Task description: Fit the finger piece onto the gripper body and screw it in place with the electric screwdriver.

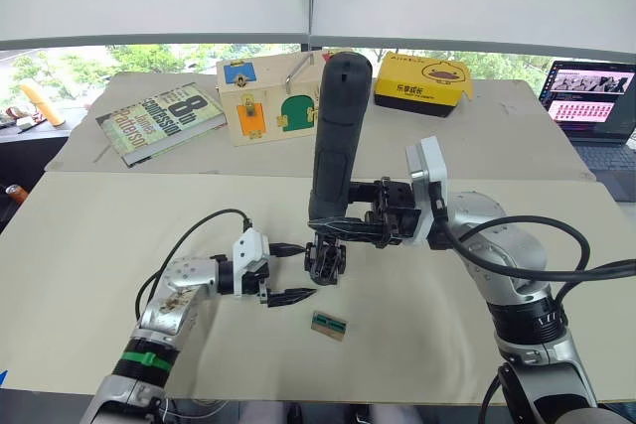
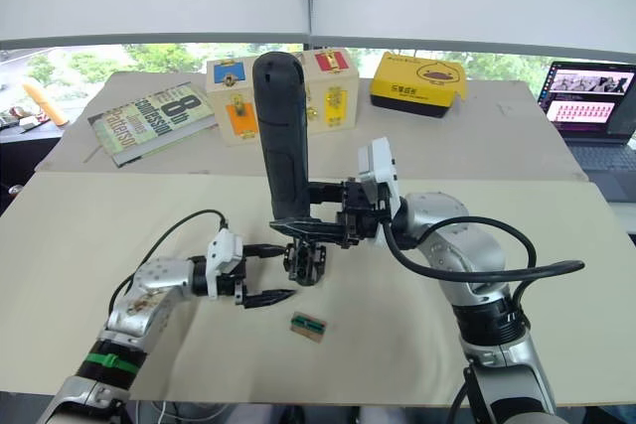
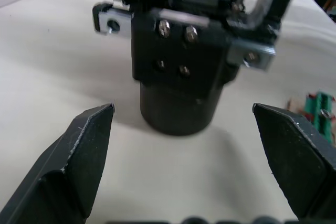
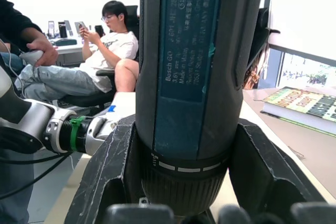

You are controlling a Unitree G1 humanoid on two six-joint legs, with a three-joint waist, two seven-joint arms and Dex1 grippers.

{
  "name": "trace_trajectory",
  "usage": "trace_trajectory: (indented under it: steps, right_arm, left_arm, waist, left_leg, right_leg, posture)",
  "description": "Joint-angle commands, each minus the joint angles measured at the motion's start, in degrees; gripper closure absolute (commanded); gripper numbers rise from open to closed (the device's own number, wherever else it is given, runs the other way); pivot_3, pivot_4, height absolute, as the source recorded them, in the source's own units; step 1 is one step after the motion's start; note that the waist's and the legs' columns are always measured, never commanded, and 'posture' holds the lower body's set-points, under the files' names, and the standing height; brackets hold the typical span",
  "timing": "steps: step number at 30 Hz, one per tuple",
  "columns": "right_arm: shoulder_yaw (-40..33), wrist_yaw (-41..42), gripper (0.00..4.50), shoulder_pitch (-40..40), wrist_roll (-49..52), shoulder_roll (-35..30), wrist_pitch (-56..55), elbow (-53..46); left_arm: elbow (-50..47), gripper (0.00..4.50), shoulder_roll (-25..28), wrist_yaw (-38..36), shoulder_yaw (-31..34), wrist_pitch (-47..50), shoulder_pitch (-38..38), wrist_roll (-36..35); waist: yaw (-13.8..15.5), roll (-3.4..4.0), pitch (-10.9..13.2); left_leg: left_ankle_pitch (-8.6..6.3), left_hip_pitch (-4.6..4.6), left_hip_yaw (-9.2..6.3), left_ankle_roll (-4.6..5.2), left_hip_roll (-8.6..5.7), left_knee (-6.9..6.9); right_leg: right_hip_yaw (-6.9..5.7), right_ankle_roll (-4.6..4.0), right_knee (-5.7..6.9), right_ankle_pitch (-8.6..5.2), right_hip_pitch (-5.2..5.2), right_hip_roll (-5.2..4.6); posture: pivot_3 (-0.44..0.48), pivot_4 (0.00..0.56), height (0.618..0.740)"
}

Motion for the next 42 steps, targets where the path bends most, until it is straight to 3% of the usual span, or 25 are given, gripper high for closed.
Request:
trace_trajectory:
  steps: [1, 21, 24, 27, 42]
  right_arm:
    - [-1.08, -0.09, 2.58, -0.76, 0.20, -0.25, -1.13, -1.85]
    - [-1.29, -0.81, 2.58, -0.03, 0.06, -0.94, -0.62, -2.49]
    - [-1.27, -0.86, 2.58, 0.05, 0.00, -1.06, -0.57, -2.47]
    - [-1.05, -0.79, 2.58, 0.21, -0.25, -1.16, -0.66, -2.45]
    - [2.79, -1.44, 2.58, 1.68, -4.26, -1.35, -0.88, -2.49]
  left_arm:
    - [1.35, 0.00, -1.14, -0.43, -1.32, -1.03, -1.75, 1.04]
    - [10.48, 0.00, -4.27, -1.85, -3.45, -7.06, -6.16, 4.84]
    - [10.85, 0.94, -4.57, -2.03, -3.72, -7.03, -6.23, 5.02]
    - [11.15, 2.22, -4.40, -2.10, -4.37, -7.69, -5.99, 5.99]
    - [10.40, 2.23, -4.30, -1.54, -4.37, -6.93, -5.20, 6.70]
  waist:
    - [-0.10, 0.00, 0.00]
    - [0.14, -0.01, -0.01]
    - [0.22, -0.01, -0.01]
    - [0.34, -0.01, -0.01]
    - [0.38, -0.04, -0.13]
  left_leg:
    - [0.00, 0.00, 0.00, 0.00, 0.00, 0.00]
    - [0.01, 0.02, -0.02, 0.00, 0.00, 0.06]
    - [0.01, 0.02, -0.04, 0.00, 0.00, 0.06]
    - [0.01, 0.02, -0.04, 0.00, -0.01, 0.07]
    - [0.01, 0.07, -0.09, 0.01, 0.02, 0.07]
  right_leg:
    - [0.00, 0.00, 0.00, 0.00, 0.00, 0.01]
    - [0.01, 0.00, 0.00, 0.00, 0.03, -0.05]
    - [0.01, 0.00, 0.00, 0.00, 0.03, -0.06]
    - [0.02, 0.00, 0.00, 0.01, 0.04, -0.07]
    - [0.04, 0.00, 0.00, 0.01, 0.08, -0.07]
  posture:
    - [0.000, 0.150, 0.740]
    - [0.000, 0.150, 0.740]
    - [0.000, 0.150, 0.740]
    - [0.000, 0.150, 0.740]
    - [0.000, 0.150, 0.740]
